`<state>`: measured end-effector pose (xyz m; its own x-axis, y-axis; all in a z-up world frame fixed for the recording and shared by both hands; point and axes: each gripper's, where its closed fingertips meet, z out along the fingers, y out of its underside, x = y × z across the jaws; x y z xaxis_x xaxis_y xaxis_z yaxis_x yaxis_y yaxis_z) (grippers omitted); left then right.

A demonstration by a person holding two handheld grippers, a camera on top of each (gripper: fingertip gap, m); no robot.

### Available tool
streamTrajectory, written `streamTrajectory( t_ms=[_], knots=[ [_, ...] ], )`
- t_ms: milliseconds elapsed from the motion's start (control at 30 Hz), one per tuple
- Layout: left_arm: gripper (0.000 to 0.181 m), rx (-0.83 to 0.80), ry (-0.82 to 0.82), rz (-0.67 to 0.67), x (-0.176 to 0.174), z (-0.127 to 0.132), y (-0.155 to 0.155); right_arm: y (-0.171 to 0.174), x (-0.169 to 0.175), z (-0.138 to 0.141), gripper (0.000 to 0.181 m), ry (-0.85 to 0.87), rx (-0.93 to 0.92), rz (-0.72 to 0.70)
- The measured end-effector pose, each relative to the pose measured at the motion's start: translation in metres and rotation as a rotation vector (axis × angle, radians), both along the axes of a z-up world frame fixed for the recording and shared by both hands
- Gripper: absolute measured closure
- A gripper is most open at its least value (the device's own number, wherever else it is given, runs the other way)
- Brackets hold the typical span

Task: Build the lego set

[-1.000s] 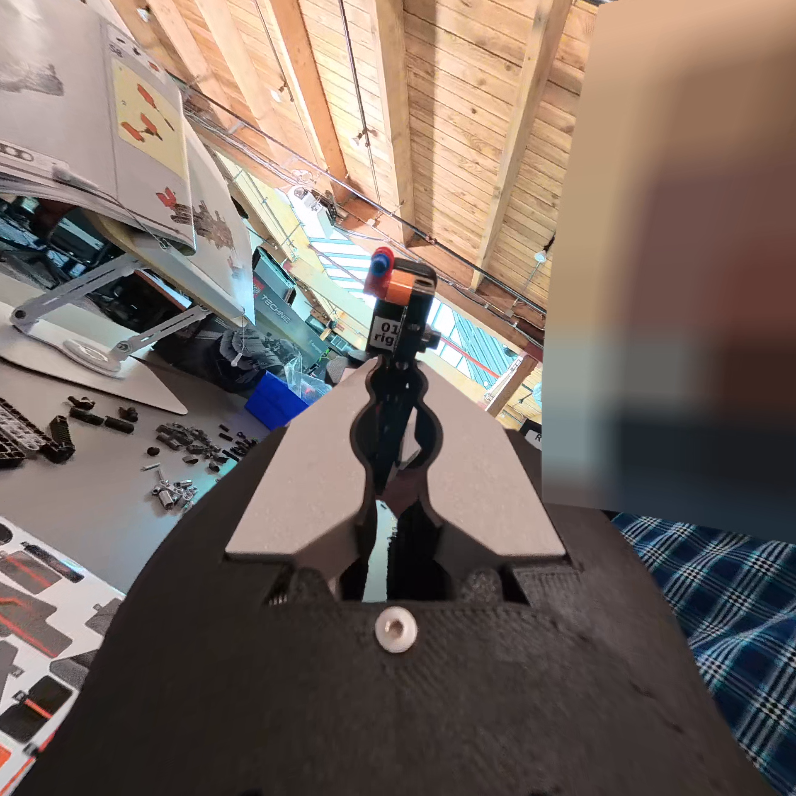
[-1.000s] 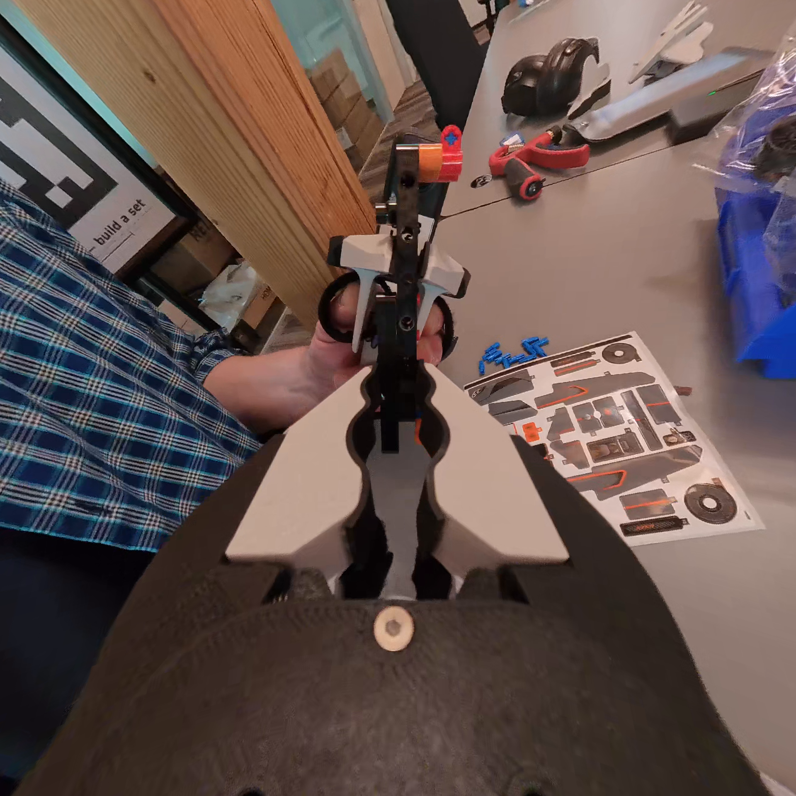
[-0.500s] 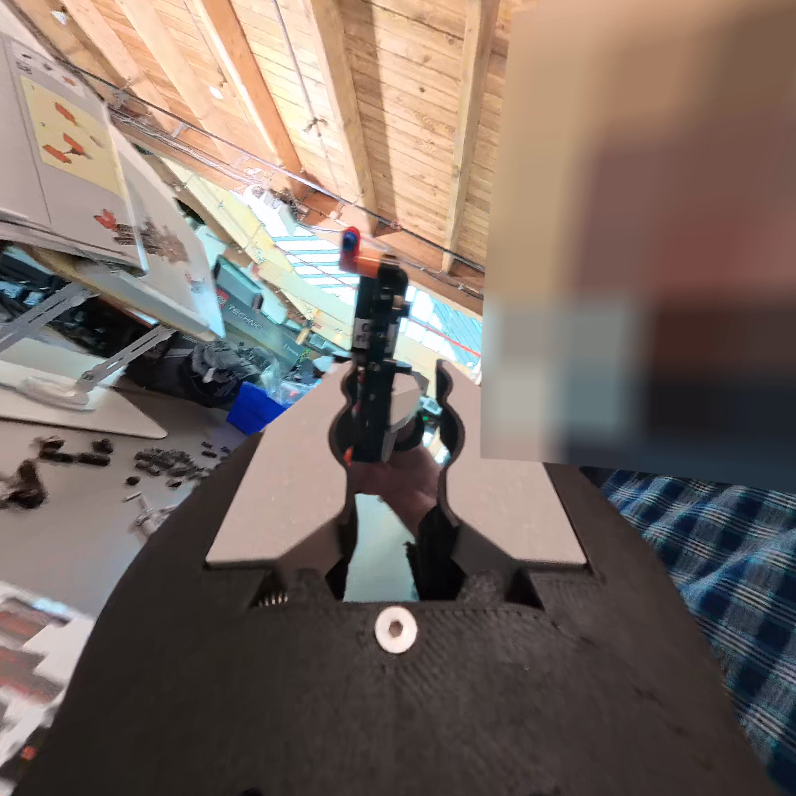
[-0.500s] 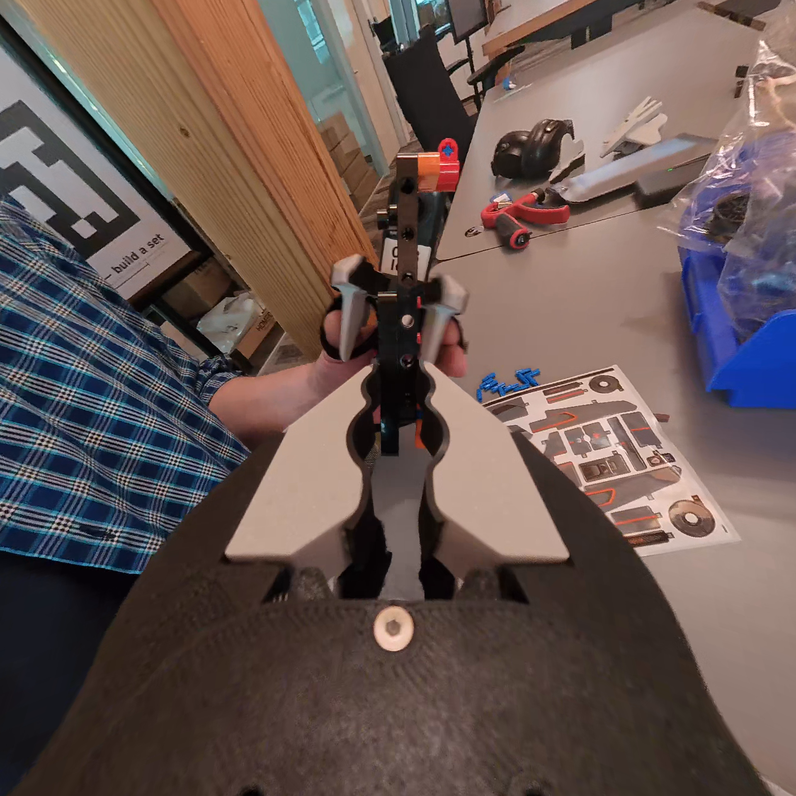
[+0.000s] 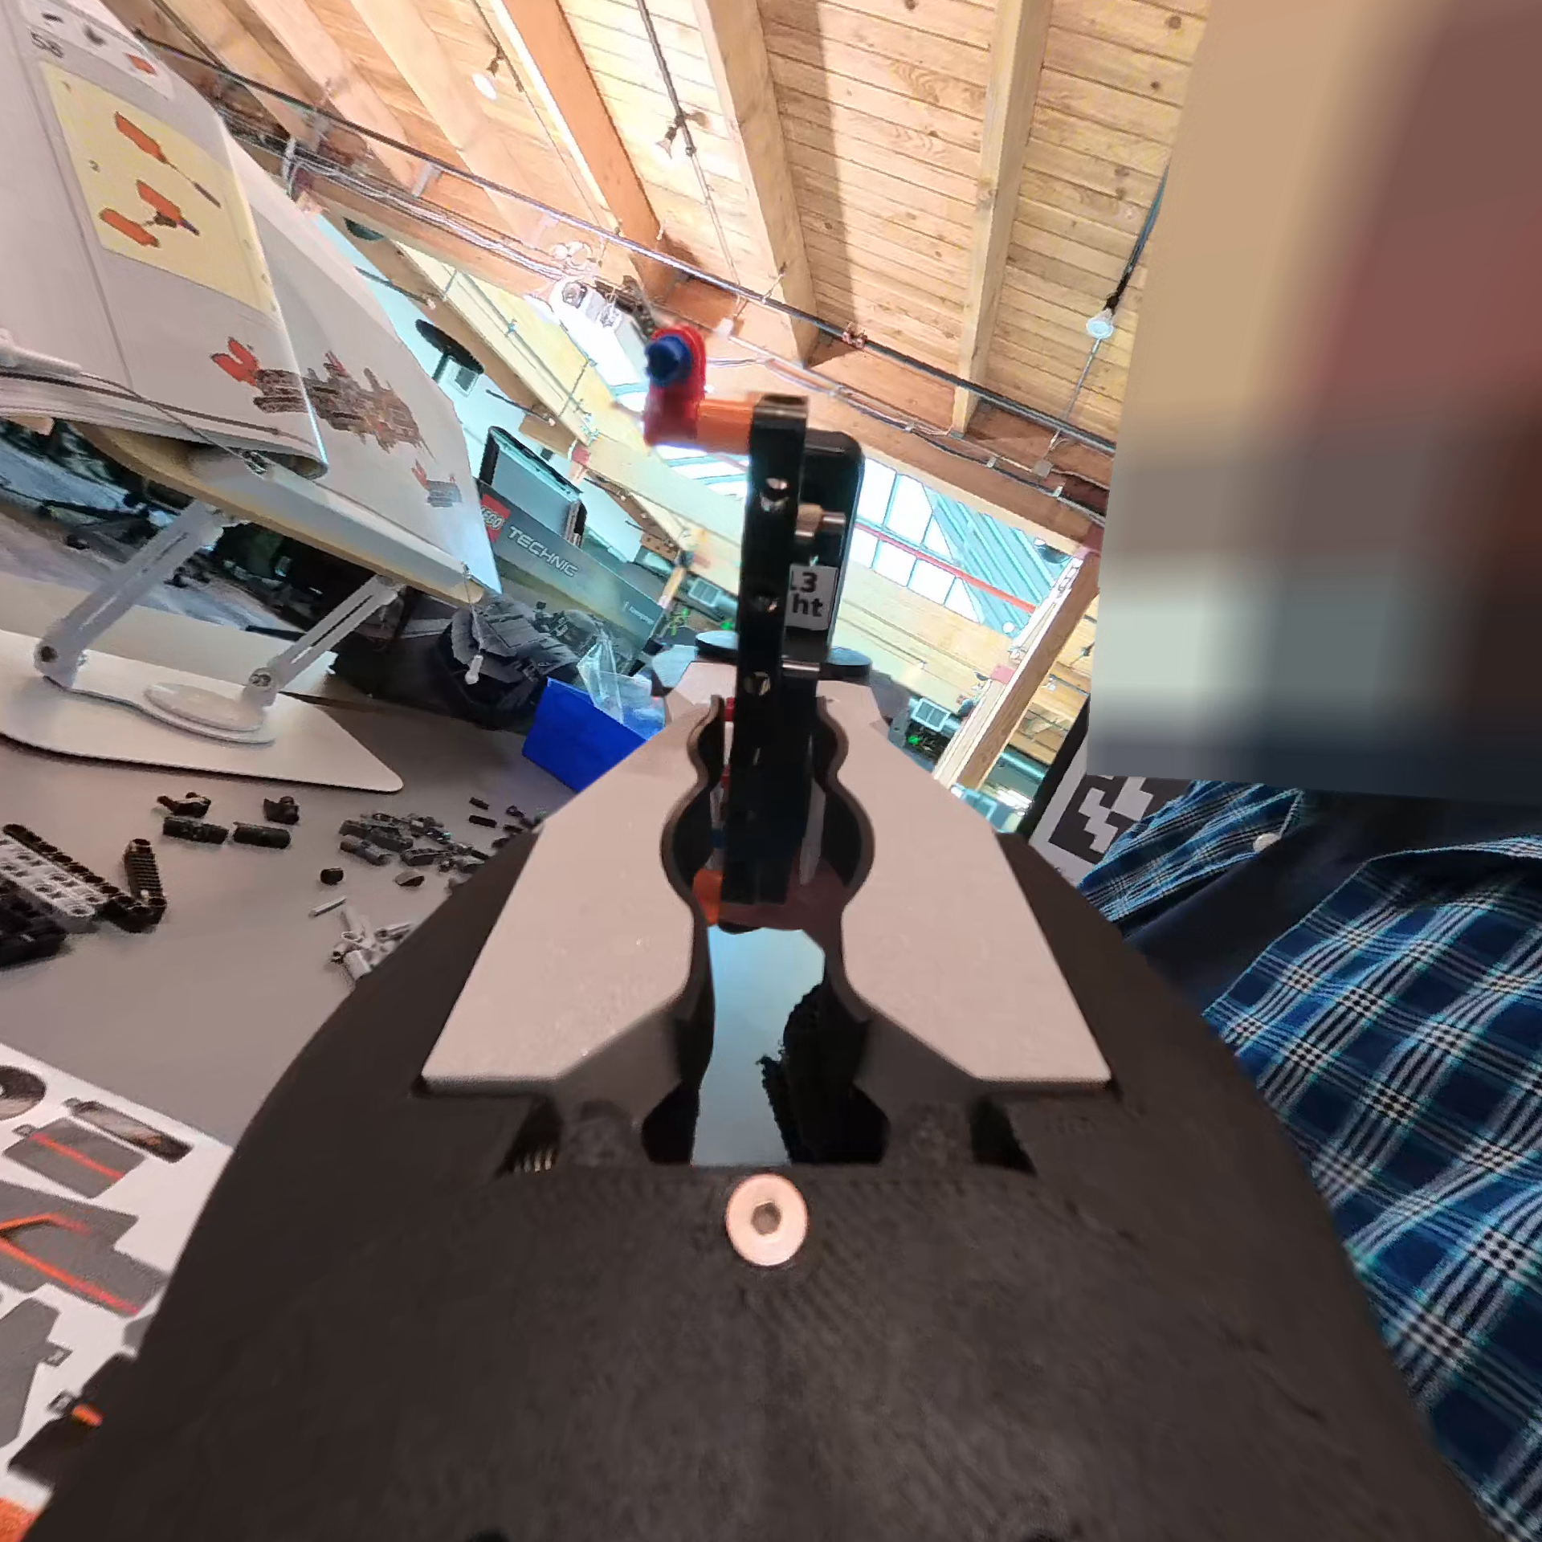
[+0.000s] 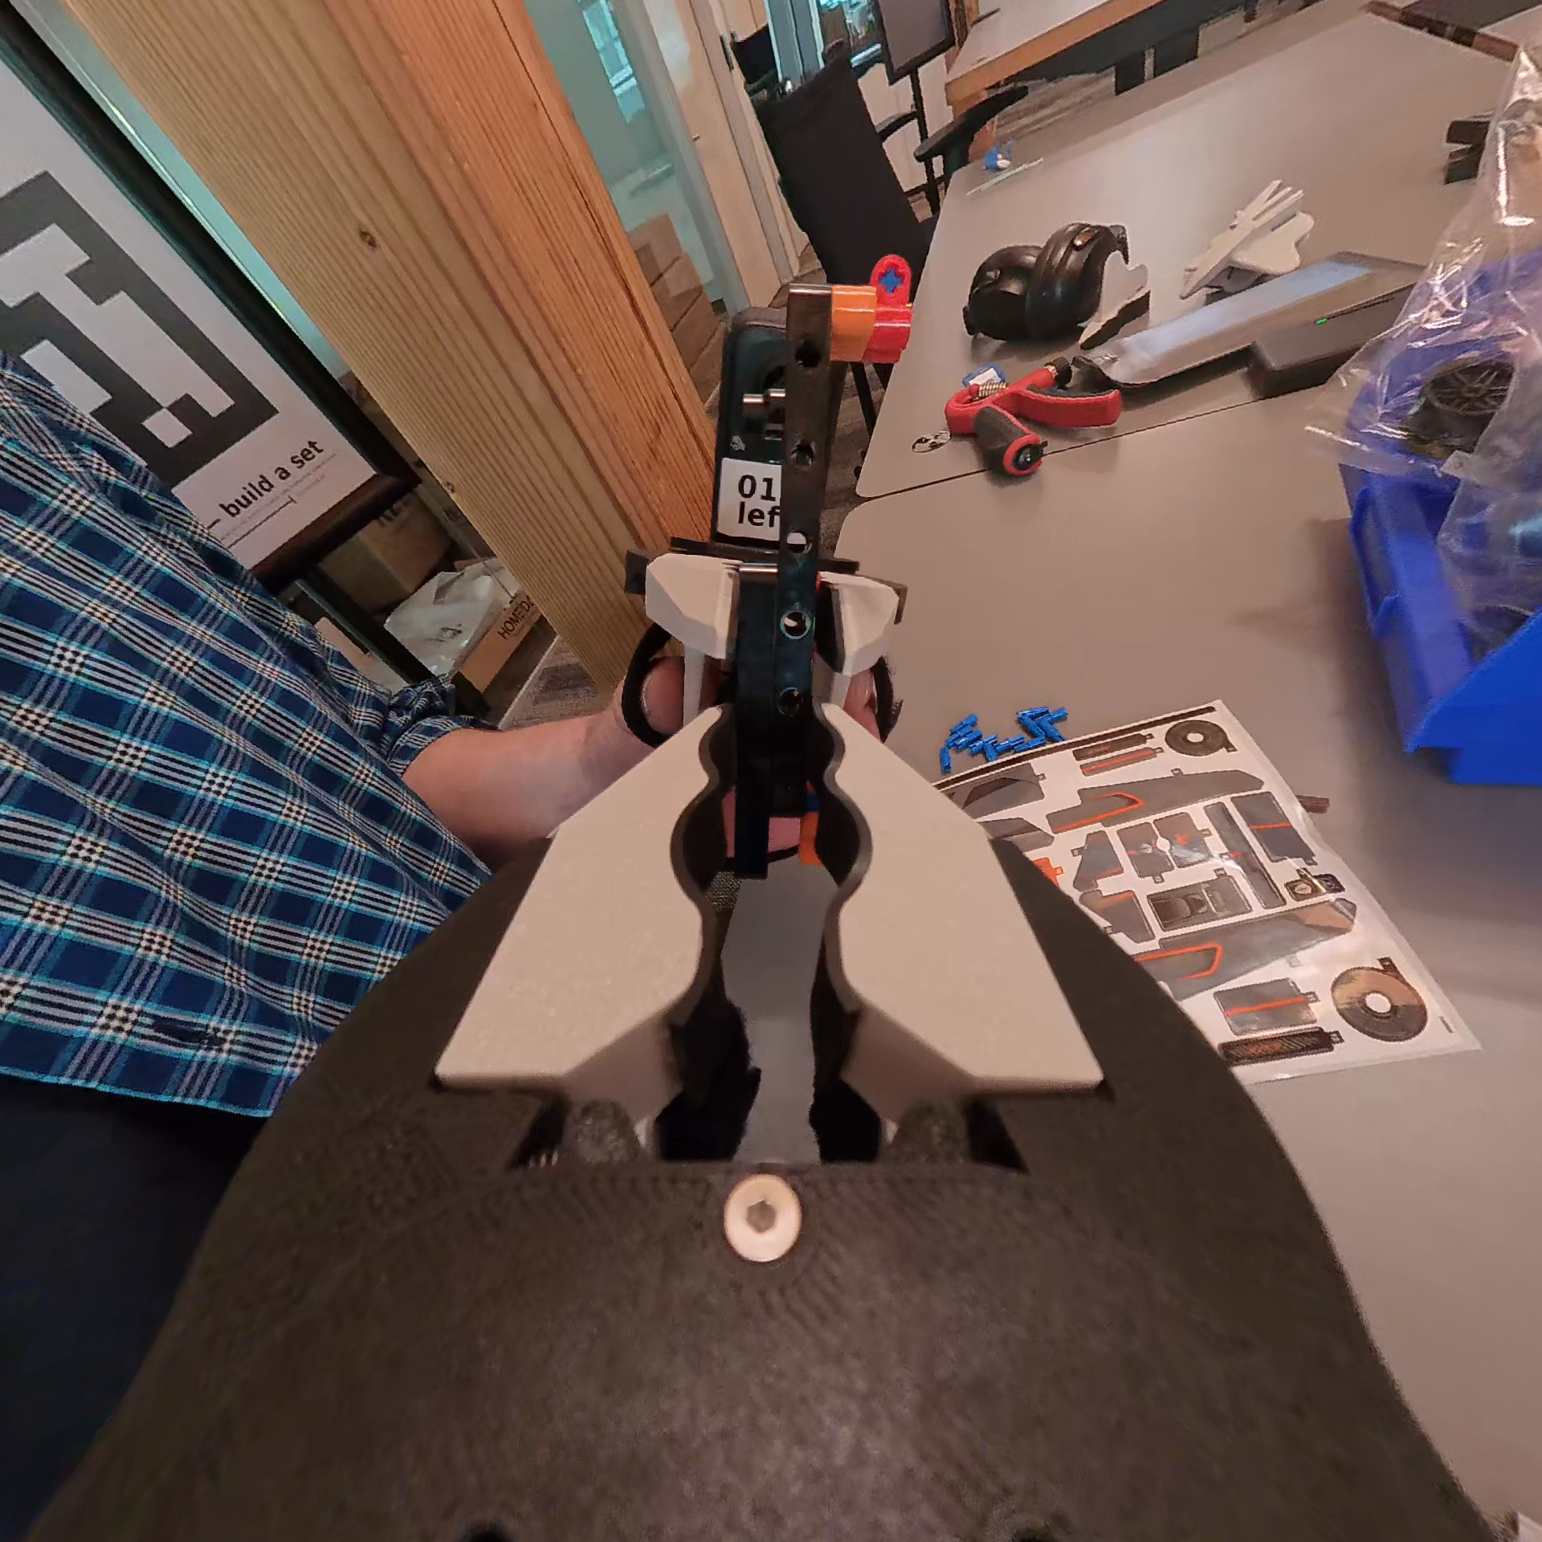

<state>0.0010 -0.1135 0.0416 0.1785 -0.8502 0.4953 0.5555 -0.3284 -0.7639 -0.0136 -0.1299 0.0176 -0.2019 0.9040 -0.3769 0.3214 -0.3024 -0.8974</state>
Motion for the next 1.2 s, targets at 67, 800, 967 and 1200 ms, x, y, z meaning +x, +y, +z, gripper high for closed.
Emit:
streamTrajectory(
  t_ms=[67,800,967,1200],
  knots=[
    [0.163,0.003,-0.011,-0.002,0.000,0.001,-0.001,-0.002,-0.001,0.000,0.167,0.003,-0.002,0.006],
    [0.159,-0.035,-0.226,-0.203,-0.013,0.012,-0.012,-0.020,0.003,0.001,0.167,0.073,-0.452,0.353],
    [0.161,-0.078,-0.231,-0.139,-0.019,0.006,-0.001,-0.014,-0.005,-0.006,0.168,0.061,-0.421,0.291],
    [0.169,-0.137,-0.179,0.021,-0.026,-0.011,0.018,0.004,-0.012,-0.021,0.167,0.003,-0.357,0.135]
  ],
)
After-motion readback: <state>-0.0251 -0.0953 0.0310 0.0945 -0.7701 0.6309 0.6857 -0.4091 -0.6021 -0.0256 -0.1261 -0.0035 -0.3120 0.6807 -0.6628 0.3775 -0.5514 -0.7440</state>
